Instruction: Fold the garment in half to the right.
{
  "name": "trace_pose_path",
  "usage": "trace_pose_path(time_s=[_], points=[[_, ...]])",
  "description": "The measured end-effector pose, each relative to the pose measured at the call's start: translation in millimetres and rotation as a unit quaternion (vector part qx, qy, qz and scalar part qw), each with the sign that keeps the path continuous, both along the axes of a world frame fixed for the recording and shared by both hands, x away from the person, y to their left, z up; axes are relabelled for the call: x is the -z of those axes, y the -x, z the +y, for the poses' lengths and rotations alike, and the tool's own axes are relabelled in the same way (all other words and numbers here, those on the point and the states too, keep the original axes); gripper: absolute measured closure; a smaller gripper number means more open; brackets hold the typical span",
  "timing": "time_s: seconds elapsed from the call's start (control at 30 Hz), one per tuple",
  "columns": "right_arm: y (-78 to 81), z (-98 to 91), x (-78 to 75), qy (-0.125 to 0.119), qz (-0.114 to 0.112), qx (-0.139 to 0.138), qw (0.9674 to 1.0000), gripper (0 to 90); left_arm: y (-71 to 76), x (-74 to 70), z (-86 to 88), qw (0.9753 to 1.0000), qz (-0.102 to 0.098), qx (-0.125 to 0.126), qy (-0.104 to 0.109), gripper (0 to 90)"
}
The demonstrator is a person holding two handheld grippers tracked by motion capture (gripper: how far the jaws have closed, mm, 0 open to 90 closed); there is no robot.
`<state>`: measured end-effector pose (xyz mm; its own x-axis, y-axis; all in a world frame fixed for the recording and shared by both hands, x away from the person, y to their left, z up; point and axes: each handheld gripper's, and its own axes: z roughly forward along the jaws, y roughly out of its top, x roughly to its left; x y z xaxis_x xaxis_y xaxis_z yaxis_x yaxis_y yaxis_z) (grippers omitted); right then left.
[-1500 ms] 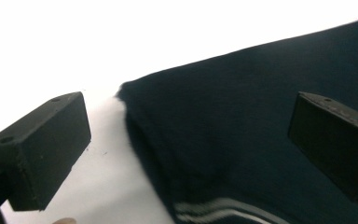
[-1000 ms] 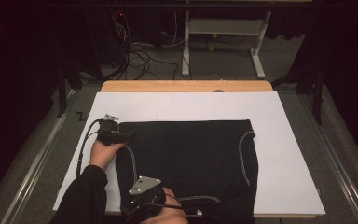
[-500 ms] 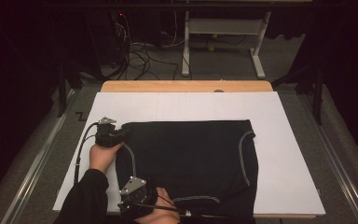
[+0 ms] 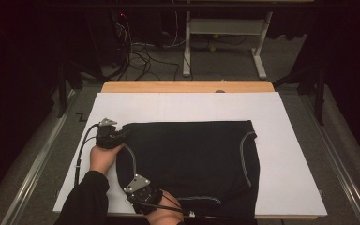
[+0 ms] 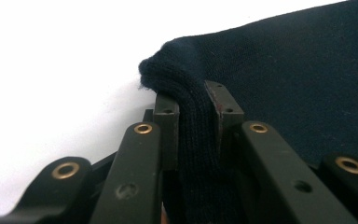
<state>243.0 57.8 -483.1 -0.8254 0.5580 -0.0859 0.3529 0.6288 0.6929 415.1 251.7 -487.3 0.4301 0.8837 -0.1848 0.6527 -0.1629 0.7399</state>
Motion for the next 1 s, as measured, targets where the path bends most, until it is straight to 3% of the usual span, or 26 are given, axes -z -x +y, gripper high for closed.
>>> trace_pose_path(time_s=[0.17, 0.37, 0.53, 0.7, 0.87, 1.0], points=[[-2.6, -4.0, -1.1, -0.018, 0.016, 0.005, 0.9997, 78.7, -0.8, 0.1, 0.5, 1.0, 0.003, -0.003, 0.004, 72.3], [2.5, -8.1, -8.8, -0.031, -0.013, -0.006, 0.9994, 79.4, -0.7, -2.0, 2.7, 0.9999, 0.001, -0.003, 0.014, 73.6], [5.5, -15.4, -23.2, -0.059, -0.038, -0.006, 0.9975, 79.6, 0.9, -6.6, 0.0, 0.9995, -0.001, -0.016, 0.028, 73.8], [6.6, -25.4, -38.6, -0.086, -0.059, -0.005, 0.9945, 79.7, 1.7, -19.1, 1.5, 0.9969, -0.02, -0.031, 0.07, 73.7], [6.5, -30.9, -50.6, -0.098, -0.071, -0.006, 0.9926, 79.7, 1.6, -34.5, -0.3, 0.9959, -0.033, -0.036, 0.075, 73.9], [5.9, -30.7, -58.0, -0.107, -0.077, -0.009, 0.9913, 79.7, 2.1, -43.6, 2.4, 0.996, -0.04, -0.044, 0.067, 73.8]])
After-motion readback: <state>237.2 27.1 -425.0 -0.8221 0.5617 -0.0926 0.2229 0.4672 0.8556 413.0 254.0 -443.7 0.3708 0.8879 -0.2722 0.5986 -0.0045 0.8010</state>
